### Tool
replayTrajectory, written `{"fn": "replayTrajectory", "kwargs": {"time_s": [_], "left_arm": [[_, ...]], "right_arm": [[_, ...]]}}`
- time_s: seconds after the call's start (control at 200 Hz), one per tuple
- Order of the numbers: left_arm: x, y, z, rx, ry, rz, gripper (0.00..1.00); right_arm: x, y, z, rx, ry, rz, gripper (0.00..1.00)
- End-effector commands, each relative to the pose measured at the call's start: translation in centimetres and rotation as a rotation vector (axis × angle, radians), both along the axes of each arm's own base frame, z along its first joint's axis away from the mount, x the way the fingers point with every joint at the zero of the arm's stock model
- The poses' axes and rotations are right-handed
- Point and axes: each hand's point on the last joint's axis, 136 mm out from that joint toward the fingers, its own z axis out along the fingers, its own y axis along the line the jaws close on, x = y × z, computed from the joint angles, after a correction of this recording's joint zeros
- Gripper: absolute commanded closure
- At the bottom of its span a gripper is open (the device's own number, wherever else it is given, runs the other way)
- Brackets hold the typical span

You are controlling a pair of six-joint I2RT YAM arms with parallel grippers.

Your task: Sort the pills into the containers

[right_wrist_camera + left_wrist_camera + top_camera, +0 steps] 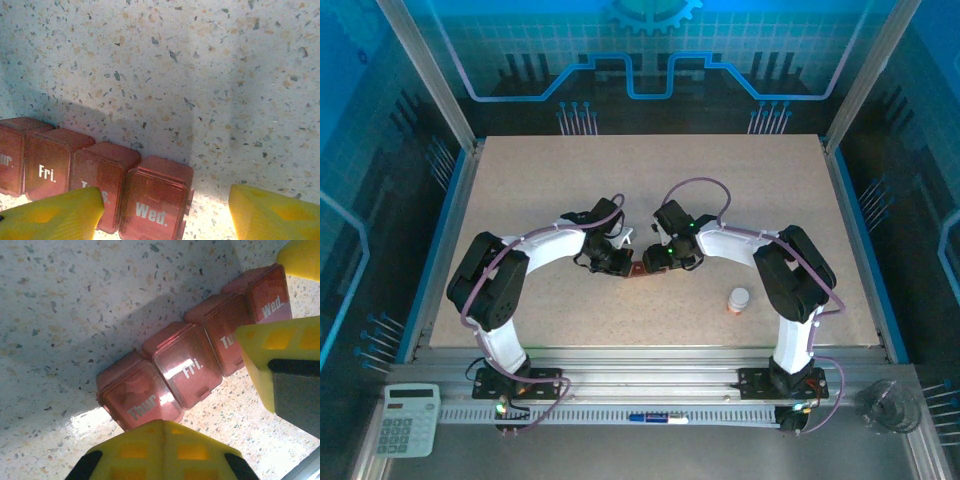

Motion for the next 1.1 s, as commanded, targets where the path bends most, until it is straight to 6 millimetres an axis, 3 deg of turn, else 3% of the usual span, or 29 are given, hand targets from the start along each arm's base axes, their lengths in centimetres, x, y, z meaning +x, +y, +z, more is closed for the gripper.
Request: {"fn": "replayTrajectory", "kwargs": {"time_s": [0.0, 0.615, 1.091], "left_arm": [[-0.8, 0.4, -0.8, 0.027, 0.028, -0.002, 1.00], [-1.1, 0.9, -2.6, 0.078, 0.052, -0.003, 1.00], [-0.8, 1.5, -3.0, 0.130, 0.032, 0.001, 1.00]], "right_arm": [[-1.4, -1.8, -3.6, -0.103, 0.078, -0.020, 0.30], [-1.5, -1.7, -3.9, -0.103, 0.088, -0.019, 0.30], [-1.4, -1.7, -3.9, -0.100, 0.088, -0.022, 0.30]]}}
